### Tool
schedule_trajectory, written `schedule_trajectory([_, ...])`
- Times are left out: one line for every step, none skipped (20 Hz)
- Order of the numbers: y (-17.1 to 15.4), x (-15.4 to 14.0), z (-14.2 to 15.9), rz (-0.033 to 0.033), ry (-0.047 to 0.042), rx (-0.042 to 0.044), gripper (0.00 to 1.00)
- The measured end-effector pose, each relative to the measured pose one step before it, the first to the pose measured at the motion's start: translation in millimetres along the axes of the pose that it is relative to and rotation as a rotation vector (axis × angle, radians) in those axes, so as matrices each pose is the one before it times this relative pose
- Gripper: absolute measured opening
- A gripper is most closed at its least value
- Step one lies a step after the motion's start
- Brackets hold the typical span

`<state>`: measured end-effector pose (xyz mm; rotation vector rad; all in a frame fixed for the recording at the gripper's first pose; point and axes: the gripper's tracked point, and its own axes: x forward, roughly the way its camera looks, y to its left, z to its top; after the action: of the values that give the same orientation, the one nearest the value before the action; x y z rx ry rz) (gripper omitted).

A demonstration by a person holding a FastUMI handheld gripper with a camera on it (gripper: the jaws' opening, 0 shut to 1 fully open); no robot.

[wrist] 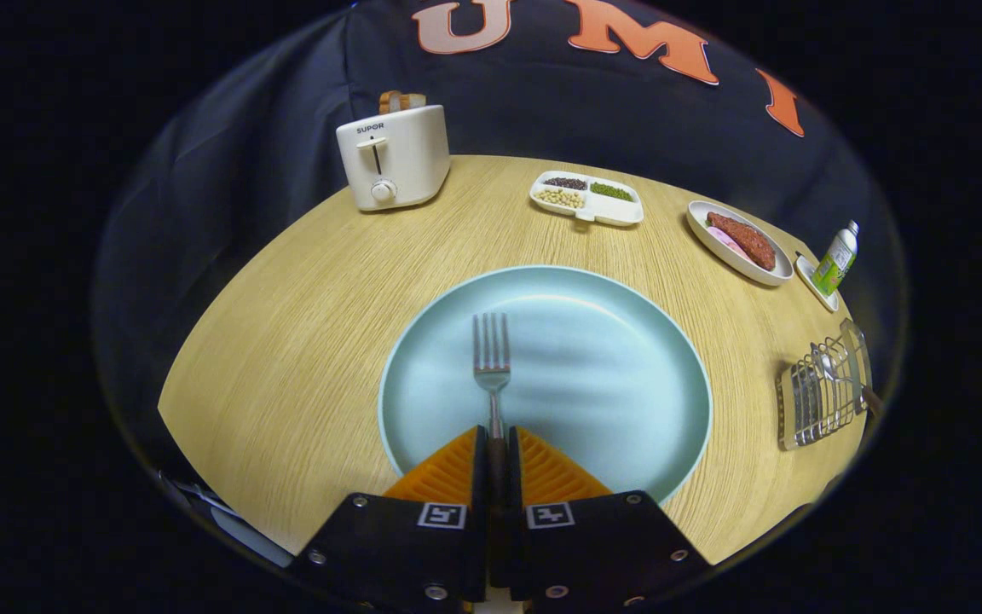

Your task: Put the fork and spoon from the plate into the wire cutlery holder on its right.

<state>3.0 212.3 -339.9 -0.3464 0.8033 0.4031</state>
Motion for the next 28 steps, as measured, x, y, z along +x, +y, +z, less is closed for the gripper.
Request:
schedule_trajectory([-1.02,0.77,0.77,0.00257,0.00299,0.01119,0.10])
schedule_trajectory([0.06,-0.30,-0.36,0.00310,0.00323,0.00857,0.06])
schedule_trajectory([-0.97,-1.16,1.25,0.00014,0.00318,0.00134,0.05])
schedule_trajectory([-1.90,-2.03,1.65,-0.00203,-0.00258,-0.00010,0.05])
schedule_trajectory([-1.88,-4.14,4.02,0.00190,-0.00554,0.00089,0.05])
schedule_trajectory([-2.77,-4.79,3.17,0.00322,-0.00297,0.00062,0.05])
schedule_trajectory([-3.23,-6.75,4.66,0.00556,-0.00428,0.00331,0.05])
schedule_trajectory([-4.03,-7.43,4.41,0.00488,-0.00049,0.00256,0.05])
schedule_trajectory([-4.81,-8.19,4.97,0.00540,-0.00011,0.00530,0.05])
schedule_trajectory([-5.26,-8.58,5.23,0.00484,-0.00125,0.00594,0.05])
schedule_trajectory([-5.64,-10.98,10.21,0.00341,-0.00117,0.00430,0.05])
schedule_trajectory([-8.74,-10.99,2.95,0.00046,0.00600,-0.00018,0.05])
schedule_trajectory([-9.81,-10.72,3.20,-0.00070,0.00783,-0.00168,0.05])
schedule_trajectory([-9.99,-10.50,3.25,0.00164,0.01017,-0.00226,0.05])
schedule_trajectory([-11.28,-12.14,3.08,0.00011,0.01078,-0.00256,0.05])
schedule_trajectory([-13.83,-9.81,-2.76,-0.00398,0.01277,-0.00304,0.05])
schedule_trajectory([-13.65,-11.08,0.89,-0.00569,0.01607,-0.00380,0.05])
schedule_trajectory([-13.89,-11.18,0.43,-0.01013,0.01216,-0.00292,0.05])
schedule_trajectory([-15.08,-10.59,-0.31,-0.01385,0.01262,-0.00677,0.05])
schedule_trajectory([-15.01,-9.36,-1.37,-0.01524,0.01531,-0.00963,0.05])
schedule_trajectory([-14.15,-8.03,-0.57,-0.01340,0.01531,-0.00864,0.05])
schedule_trajectory([-13.35,-6.45,-2.63,-0.01109,0.02161,-0.00545,0.05])
schedule_trajectory([-11.41,-5.71,-2.58,-0.00596,0.02345,-0.00140,0.05])
schedule_trajectory([-10.42,-4.21,-3.33,-0.00360,0.02568,-0.00230,0.05])
schedule_trajectory([-9.60,-4.09,-3.45,0.00012,0.02671,-0.01024,0.05])
schedule_trajectory([-7.85,-7.87,3.61,-0.00328,0.02680,-0.01264,0.05])
schedule_trajectory([-9.27,-1.55,-3.03,-0.00456,0.02356,-0.01266,0.05])
schedule_trajectory([-6.41,-0.10,-0.25,0.00100,0.02465,-0.01193,0.05])
